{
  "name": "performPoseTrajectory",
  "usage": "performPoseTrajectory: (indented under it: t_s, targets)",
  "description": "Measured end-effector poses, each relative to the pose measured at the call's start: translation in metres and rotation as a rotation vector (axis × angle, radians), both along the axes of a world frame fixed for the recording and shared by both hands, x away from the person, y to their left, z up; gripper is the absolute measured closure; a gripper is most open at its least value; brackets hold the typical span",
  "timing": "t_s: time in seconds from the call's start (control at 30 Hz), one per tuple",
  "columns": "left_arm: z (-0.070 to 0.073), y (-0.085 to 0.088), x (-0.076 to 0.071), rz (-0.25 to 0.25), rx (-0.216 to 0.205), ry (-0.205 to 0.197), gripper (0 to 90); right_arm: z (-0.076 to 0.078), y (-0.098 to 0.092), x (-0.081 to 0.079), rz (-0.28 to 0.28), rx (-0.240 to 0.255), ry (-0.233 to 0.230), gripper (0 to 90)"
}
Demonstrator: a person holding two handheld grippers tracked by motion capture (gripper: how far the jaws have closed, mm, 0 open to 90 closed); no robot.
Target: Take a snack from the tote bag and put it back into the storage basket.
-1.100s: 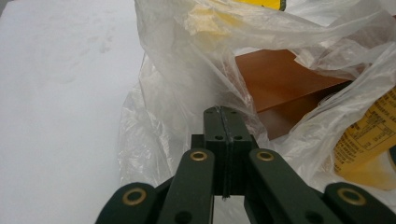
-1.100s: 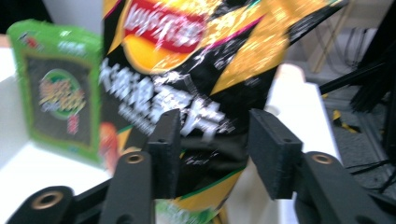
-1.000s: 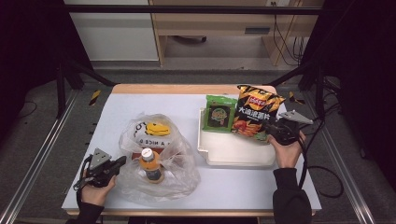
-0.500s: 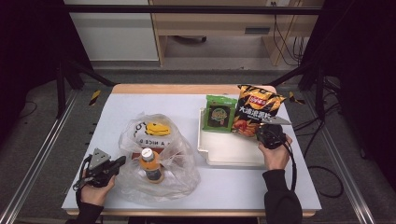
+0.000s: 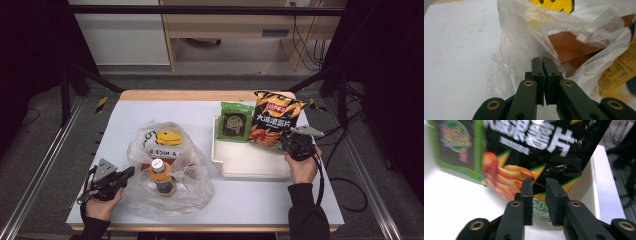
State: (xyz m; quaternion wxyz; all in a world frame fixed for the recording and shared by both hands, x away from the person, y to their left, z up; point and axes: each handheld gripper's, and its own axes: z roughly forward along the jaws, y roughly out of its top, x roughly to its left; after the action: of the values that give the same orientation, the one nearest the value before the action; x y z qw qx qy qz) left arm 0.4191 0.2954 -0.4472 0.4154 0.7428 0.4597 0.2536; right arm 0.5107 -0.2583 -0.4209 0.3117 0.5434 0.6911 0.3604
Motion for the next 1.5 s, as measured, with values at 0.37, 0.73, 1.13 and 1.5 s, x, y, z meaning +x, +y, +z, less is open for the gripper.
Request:
performPoseTrajectory:
  t_s: [0.37, 0.73, 1.13, 1.5]
  targets:
    - [0.024, 0.003, -0.011, -0.021, -0.080, -0.091, 65.0, 0.031, 0.015, -0.042, 0.148, 0.139, -0.140, 51.6]
    - [0.048, -0.008, -0.020, -0.081, -0.106, -0.140, 49.7, 0.046, 0.040, -0.069, 0.274, 0.185, -0.225, 44.4]
    - [0.065, -0.030, -0.032, -0.168, -0.118, -0.165, 40.2, 0.050, 0.083, -0.081, 0.419, 0.223, -0.248, 43.1]
    - [0.065, -0.052, -0.037, -0.215, -0.091, -0.156, 33.9, 0.049, 0.126, -0.094, 0.554, 0.268, -0.236, 45.2]
